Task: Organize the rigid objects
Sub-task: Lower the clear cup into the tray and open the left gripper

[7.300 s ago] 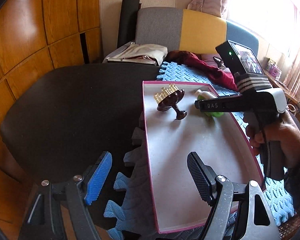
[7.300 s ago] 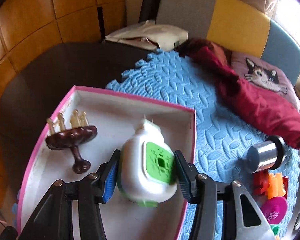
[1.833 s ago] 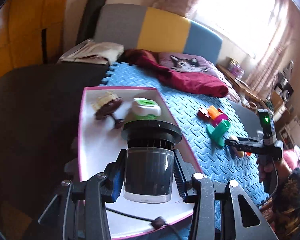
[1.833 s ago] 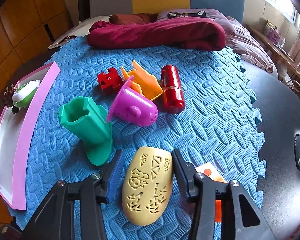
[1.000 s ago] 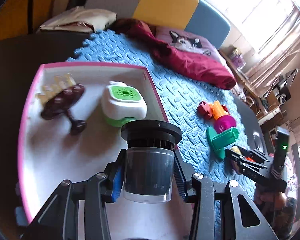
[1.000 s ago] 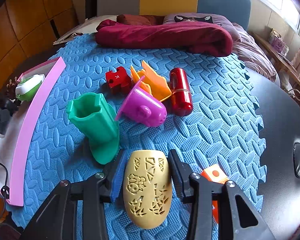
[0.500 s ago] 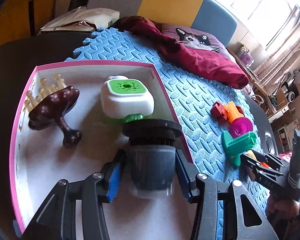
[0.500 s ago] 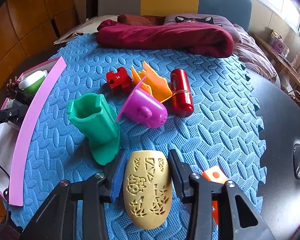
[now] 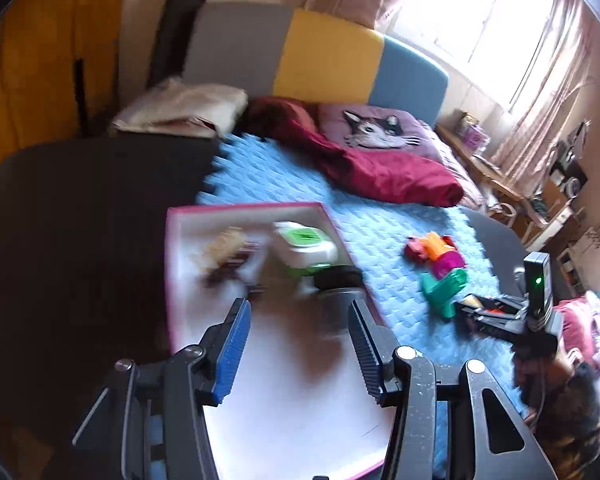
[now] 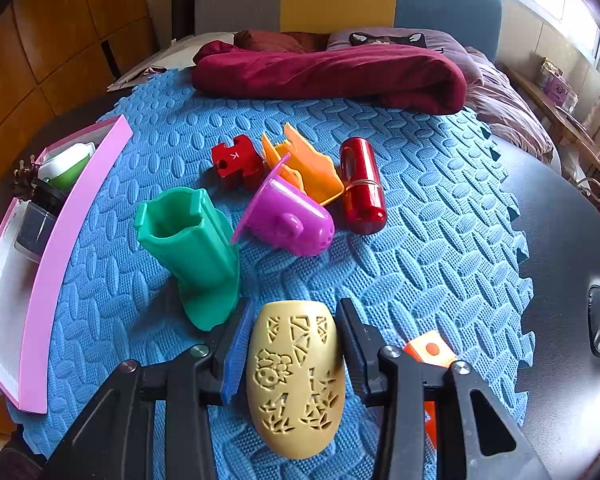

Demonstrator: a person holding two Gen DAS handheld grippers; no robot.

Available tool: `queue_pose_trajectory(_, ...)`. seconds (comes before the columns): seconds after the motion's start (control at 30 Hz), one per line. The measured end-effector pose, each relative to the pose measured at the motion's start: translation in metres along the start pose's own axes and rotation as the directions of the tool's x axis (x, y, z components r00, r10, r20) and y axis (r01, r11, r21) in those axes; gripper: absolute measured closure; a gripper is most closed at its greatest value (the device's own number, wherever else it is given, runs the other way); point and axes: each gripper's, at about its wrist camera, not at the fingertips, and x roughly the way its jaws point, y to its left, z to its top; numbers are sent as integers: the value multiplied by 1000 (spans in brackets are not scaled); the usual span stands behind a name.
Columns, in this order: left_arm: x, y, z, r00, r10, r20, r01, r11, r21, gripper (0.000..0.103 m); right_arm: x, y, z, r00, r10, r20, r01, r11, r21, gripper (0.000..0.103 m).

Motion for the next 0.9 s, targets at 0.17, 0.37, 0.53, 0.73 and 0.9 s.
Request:
queue_pose_trajectory(0.17,-65,71,-6,980,189,62,-188,982,-30,47,0,1,0,1000,-2,-1,2,1000,6,60)
queue_pose_trajectory(0.37,-111,144,-33,945,282,167,-214,917,-337,39,0,1,0,1000,-4,0,4,1000,20,60)
queue_pose_trajectory(0.53,-77,124,-54,969,160,189,-79,923,-378,38,0,-1,-1,1000,6,10,-7,999,41,60)
queue_pose_trajectory(0.73,-16,60,-72,991,1,136,45,944,-328,38,-1,0,-3,1000,6,27,-7,999,45,56)
queue_pose_trajectory(0.9,2,13,-88,995,-35,95,55,973,-225,38,-2,7,-4,1000,0,7,-1,999,43,46)
